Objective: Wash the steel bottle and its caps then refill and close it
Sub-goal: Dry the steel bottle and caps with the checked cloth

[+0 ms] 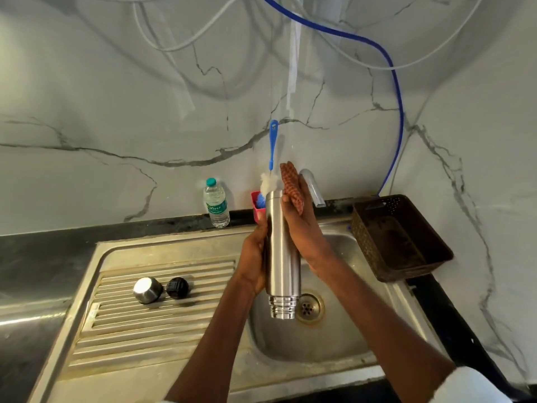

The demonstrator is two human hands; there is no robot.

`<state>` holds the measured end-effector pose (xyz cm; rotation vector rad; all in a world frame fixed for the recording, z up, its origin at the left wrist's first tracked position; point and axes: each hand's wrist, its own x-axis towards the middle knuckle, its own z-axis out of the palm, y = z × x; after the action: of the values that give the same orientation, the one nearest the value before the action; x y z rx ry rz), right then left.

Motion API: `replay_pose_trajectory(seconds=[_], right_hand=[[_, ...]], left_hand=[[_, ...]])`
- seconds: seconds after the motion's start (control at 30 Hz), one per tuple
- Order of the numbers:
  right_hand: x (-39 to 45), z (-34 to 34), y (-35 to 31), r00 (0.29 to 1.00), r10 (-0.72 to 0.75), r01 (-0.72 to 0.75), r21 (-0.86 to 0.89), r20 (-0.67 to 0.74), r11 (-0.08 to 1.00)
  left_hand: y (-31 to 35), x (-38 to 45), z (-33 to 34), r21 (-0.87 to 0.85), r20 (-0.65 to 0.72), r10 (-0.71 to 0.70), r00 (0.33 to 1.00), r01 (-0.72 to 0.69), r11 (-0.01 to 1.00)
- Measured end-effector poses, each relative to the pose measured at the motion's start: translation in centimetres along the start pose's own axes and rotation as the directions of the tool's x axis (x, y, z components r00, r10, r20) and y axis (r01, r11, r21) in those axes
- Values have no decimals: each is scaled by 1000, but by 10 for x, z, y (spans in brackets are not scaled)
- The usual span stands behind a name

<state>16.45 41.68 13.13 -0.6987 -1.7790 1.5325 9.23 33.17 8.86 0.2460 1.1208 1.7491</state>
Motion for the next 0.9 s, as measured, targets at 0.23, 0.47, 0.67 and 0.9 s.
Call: replay_pose_trajectory(seconds=[0.23, 0.47, 0.67, 0.9], right_hand=[[2, -6, 16, 997, 72, -69, 67, -37, 995], [3, -2, 8, 991, 128, -124, 85, -41, 989], [-17, 1, 24, 971, 231, -235, 74, 56, 969], [-81, 6, 66, 788, 584, -614, 293, 194, 732]], left_hand=[[-6, 10, 5, 199, -56, 120, 991, -107, 974], [-15, 16, 23, 215, -39, 204, 978, -191, 958], [-7, 21, 23, 116, -12, 219, 976, -216, 969], [22, 40, 17, 406, -72, 182, 981, -138, 903]])
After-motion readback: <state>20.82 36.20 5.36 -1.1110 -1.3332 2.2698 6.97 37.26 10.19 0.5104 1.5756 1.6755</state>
